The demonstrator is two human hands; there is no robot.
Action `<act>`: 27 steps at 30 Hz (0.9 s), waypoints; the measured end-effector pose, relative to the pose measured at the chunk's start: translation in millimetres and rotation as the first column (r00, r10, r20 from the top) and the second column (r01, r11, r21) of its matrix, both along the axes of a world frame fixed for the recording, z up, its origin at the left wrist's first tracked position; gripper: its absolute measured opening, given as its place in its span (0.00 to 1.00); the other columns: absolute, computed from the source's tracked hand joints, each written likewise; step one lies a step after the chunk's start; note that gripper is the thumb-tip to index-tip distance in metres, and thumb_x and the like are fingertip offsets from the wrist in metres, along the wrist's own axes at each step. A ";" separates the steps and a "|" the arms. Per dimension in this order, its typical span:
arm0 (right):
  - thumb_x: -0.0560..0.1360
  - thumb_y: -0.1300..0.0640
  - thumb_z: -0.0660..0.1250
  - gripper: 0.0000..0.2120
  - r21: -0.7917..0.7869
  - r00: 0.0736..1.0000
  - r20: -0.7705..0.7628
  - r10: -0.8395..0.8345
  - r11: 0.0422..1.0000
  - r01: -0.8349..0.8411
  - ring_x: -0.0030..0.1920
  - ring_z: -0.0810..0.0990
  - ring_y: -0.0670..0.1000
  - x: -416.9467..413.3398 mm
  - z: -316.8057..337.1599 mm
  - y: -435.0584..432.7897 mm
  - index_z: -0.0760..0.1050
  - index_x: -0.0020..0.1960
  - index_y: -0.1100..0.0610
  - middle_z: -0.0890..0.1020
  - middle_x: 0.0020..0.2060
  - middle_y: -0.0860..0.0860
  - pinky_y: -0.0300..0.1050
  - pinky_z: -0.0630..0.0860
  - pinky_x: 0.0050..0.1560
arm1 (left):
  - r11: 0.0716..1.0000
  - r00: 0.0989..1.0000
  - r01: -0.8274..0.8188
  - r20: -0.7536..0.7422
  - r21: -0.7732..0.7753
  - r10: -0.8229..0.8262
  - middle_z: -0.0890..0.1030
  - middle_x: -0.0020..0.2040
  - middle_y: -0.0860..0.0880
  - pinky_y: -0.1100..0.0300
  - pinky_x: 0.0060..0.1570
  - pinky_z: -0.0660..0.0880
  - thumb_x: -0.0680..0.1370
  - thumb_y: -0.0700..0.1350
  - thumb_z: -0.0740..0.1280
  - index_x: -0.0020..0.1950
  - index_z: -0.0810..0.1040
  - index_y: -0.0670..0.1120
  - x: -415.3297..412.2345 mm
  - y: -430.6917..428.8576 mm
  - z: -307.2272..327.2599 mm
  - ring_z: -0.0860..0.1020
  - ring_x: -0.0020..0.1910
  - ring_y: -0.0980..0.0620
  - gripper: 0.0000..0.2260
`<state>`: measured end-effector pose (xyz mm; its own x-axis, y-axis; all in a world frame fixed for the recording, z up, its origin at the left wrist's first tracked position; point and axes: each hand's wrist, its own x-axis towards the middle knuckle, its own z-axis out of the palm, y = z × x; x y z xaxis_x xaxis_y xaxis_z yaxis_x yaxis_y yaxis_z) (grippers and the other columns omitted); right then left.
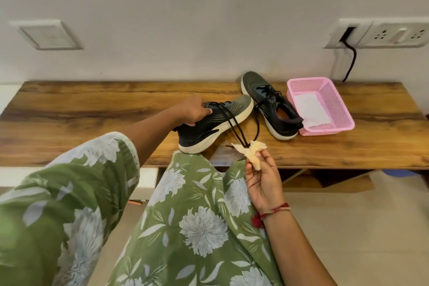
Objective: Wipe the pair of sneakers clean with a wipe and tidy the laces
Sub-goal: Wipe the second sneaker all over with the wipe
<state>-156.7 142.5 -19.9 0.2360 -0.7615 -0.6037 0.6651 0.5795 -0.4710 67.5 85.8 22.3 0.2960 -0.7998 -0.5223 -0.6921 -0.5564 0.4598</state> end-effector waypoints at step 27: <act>0.75 0.68 0.63 0.11 -0.066 0.999 -0.048 0.011 0.998 -0.014 0.44 0.84 0.50 6.7 -11.6 1.1 0.74 0.57 0.62 0.82 0.50 0.60 0.37 0.80 0.39 | 0.928 0.863 -0.366 -0.346 0.073 0.368 0.73 0.50 0.43 0.54 0.41 0.81 0.79 0.45 0.64 0.54 0.70 0.40 -76.0 -18.0 -29.7 0.78 0.37 0.47 0.10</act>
<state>-150.0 143.6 -31.5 0.2177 -0.7973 -0.5630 0.6341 0.5540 -0.5395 -8.5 67.7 -7.4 0.3668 -0.6660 -0.6495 -0.2336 -0.7417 0.6287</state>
